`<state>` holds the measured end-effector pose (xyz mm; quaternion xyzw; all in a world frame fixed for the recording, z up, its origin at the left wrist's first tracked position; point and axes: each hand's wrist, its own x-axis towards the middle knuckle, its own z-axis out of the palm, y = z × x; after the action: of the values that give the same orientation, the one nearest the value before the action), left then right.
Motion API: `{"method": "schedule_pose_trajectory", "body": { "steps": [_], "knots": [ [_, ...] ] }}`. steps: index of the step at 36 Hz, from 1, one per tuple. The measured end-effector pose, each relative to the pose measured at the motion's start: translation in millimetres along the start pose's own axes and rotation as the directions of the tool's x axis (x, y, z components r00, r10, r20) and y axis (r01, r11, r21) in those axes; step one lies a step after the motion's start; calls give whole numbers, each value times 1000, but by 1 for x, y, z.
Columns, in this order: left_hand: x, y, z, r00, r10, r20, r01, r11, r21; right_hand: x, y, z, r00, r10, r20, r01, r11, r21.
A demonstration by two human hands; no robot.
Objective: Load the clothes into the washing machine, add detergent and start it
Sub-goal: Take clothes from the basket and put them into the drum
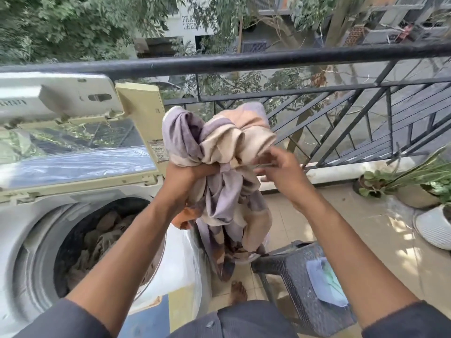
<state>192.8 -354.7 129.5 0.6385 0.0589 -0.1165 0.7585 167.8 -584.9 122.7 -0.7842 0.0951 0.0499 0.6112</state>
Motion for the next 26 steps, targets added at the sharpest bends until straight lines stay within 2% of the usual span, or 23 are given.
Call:
{"method": "schedule_pose_trajectory", "body": {
  "steps": [3, 5, 7, 9, 10, 12, 16, 18, 21, 26],
  "knots": [
    [0, 12, 2, 1000, 29, 3, -29, 999, -40, 13, 66, 6, 985, 144, 90, -111, 947, -301],
    [-1, 20, 4, 999, 37, 14, -37, 998, -57, 32, 136, 10, 935, 312, 166, -204, 861, -466],
    [-1, 26, 7, 998, 58, 18, -56, 996, -64, 44, 199, 22, 884, 419, 206, -245, 792, -560],
    [-3, 32, 8, 997, 71, 3, -70, 994, -80, 34, 209, 36, 855, 481, 192, -283, 744, -605],
    [-3, 34, 8, 996, 85, -6, -85, 993, -84, 21, 191, 41, 844, 504, 185, -303, 732, -610],
    [-2, 35, 6, 996, 91, -16, -92, 992, -90, 1, 159, 50, 836, 525, 158, -358, 741, -569],
    [-1, 32, -3, 997, 74, -34, -75, 996, -53, -8, 143, 46, 922, 385, 33, -322, 811, -488],
    [1, 28, -8, 997, 62, -53, -64, 998, -23, -2, 141, 36, 930, 364, -48, -347, 828, -441],
    [2, 22, -13, 996, 57, -72, -56, 998, 18, 21, 160, 13, 919, 379, -108, -395, 883, -253],
    [7, 8, -16, 993, 61, -106, -49, 993, 111, 5, 61, -7, 950, 281, -133, -271, 959, 85]
  ]
}}
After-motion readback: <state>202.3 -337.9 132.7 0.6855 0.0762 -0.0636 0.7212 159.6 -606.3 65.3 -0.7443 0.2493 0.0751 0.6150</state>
